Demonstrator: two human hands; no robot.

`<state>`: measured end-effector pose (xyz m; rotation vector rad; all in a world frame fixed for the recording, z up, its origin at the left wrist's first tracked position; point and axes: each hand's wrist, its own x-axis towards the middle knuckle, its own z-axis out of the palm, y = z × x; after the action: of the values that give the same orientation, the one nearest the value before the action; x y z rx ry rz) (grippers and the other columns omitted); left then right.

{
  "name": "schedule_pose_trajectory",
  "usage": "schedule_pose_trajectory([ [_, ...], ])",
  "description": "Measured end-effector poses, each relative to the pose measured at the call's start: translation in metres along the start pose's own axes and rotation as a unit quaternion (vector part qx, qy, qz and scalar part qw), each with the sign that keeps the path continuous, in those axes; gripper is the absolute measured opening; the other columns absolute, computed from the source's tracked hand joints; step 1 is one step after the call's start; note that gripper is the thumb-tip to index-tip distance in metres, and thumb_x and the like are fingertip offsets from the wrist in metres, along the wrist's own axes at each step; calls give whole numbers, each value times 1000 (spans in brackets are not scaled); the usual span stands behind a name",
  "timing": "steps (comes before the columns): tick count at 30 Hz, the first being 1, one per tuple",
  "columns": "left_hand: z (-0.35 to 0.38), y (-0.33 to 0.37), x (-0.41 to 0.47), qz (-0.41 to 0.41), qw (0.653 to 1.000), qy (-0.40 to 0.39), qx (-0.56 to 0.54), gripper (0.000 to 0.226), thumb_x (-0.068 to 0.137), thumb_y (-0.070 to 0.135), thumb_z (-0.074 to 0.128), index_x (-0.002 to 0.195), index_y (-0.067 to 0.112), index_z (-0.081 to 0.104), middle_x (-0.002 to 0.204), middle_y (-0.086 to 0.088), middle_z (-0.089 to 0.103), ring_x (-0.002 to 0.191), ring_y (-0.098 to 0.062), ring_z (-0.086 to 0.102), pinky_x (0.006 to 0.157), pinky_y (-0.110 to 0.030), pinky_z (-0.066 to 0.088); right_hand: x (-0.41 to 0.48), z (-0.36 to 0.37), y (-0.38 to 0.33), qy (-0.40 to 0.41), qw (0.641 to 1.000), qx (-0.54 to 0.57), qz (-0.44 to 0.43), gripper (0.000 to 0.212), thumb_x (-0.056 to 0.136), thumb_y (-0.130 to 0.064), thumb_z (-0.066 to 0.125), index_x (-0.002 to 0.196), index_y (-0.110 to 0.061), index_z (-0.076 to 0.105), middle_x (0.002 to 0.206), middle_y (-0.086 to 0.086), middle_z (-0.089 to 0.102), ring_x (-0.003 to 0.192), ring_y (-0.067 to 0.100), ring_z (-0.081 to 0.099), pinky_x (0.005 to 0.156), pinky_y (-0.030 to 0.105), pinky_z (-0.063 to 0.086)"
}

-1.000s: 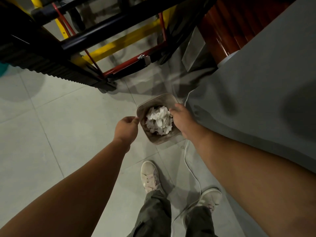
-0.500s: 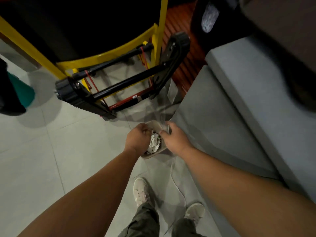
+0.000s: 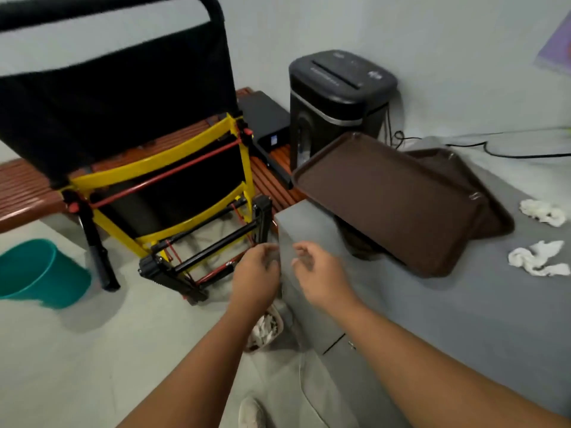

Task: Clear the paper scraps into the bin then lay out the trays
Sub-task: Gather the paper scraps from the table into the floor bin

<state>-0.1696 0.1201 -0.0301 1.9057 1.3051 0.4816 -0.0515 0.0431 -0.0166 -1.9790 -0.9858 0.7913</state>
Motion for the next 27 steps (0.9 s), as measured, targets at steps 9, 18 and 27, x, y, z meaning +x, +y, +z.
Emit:
schedule_pose_trajectory([
  [9, 37, 131, -25, 117, 992, -19, 48, 33, 95, 24, 55, 128, 26, 59, 129, 8, 59, 121, -10, 53, 96, -24, 41, -51, -128, 11, 133, 989, -4, -63, 34, 91, -22, 60, 126, -23, 60, 123, -5, 63, 113, 9, 56, 95, 19, 42],
  [18, 132, 217, -62, 234, 964, -120, 43, 34, 91, 18, 60, 126, 18, 62, 123, 1, 62, 110, -13, 60, 94, -22, 45, -101, -231, 83, 272, 962, -10, -3, 32, 89, -19, 61, 122, -22, 62, 122, -4, 65, 114, 13, 58, 94, 22, 41],
  [27, 224, 266, -53, 351, 902, -228, 109, 34, 92, 21, 62, 125, 16, 63, 123, -1, 60, 111, -18, 58, 94, -25, 45, -133, -286, 141, 359, 928, -18, 103, 31, 92, -19, 58, 123, -21, 61, 126, -4, 62, 118, 14, 56, 97, 22, 38],
])
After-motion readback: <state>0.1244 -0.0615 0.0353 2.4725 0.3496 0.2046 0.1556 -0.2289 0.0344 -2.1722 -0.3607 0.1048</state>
